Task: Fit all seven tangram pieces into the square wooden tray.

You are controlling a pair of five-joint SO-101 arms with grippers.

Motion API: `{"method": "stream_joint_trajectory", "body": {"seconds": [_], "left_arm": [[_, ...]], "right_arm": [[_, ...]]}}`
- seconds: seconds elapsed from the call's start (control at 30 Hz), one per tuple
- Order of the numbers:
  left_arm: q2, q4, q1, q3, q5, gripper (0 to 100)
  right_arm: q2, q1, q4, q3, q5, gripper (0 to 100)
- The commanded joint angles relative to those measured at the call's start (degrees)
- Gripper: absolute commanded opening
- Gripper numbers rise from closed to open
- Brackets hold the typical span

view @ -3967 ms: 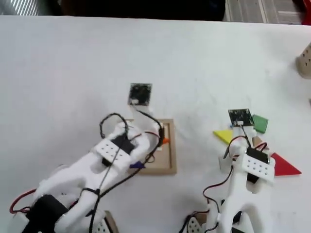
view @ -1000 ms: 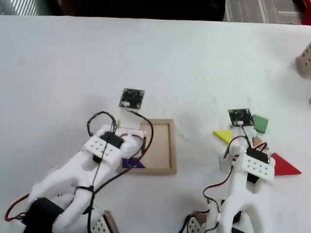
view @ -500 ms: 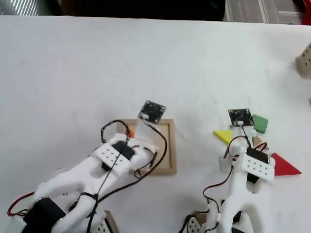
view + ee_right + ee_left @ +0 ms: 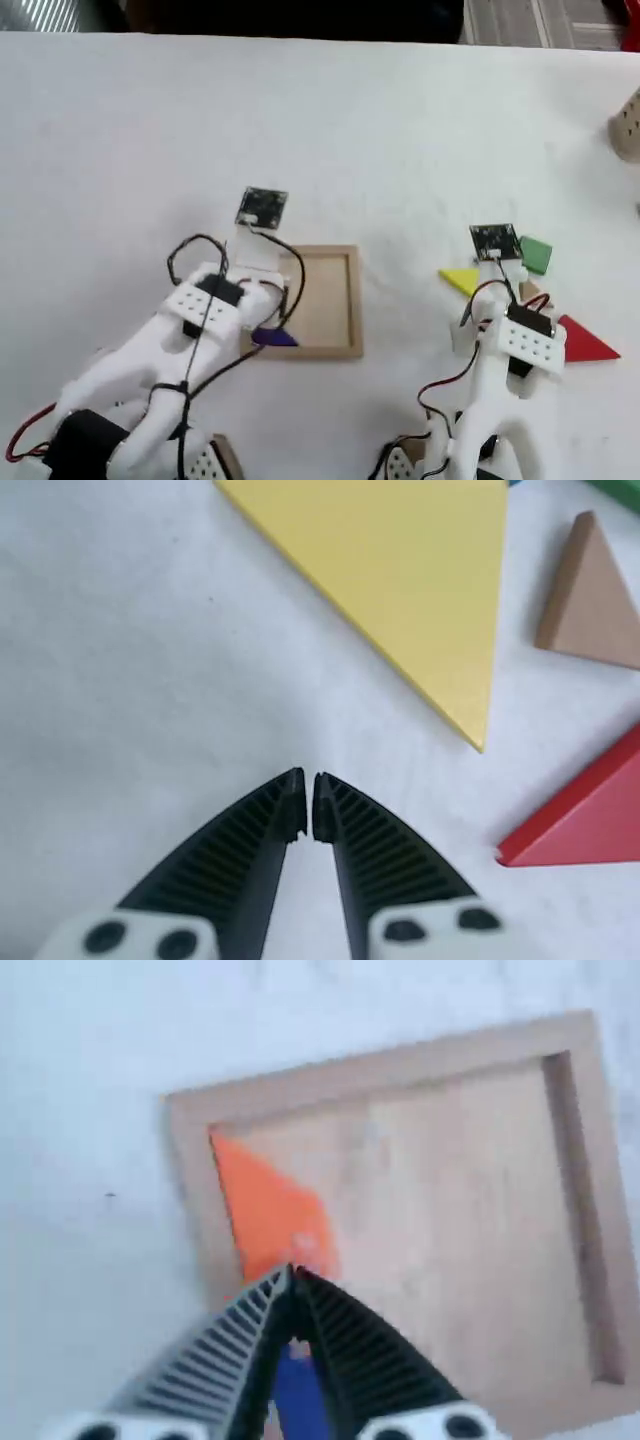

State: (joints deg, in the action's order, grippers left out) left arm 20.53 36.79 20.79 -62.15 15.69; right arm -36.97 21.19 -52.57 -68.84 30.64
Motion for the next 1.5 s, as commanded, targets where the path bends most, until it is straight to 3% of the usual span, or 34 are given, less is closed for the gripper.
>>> {"method": "stream_joint_trajectory", "body": {"seconds": [0.0,0.27,0.63,0.93,1.27,1.47], "left_arm": [[1.98,-0.26,-1.01,-0.44,0.09,2],[4.62,0.09,-1.01,0.79,0.26,2],[22.02,-2.29,-1.54,-8.35,0.00,2],[32.92,-3.96,-22.90,-8.53,0.26,2],[33.54,-3.16,-43.12,-15.21,-0.97,2],[33.89,-5.19,-44.70,-21.27,-10.11,2]], "right_arm": [[-1.36,-0.92,0.84,0.35,0.70,1.9],[-1.36,-0.92,0.84,0.35,0.70,2.0],[-1.36,-0.92,0.84,0.35,0.70,2.0],[-1.36,-0.92,0.92,0.35,0.70,2.1],[-1.36,-0.57,0.92,0.35,0.62,2.1],[-1.36,-0.48,0.92,0.35,0.62,2.1]]}}
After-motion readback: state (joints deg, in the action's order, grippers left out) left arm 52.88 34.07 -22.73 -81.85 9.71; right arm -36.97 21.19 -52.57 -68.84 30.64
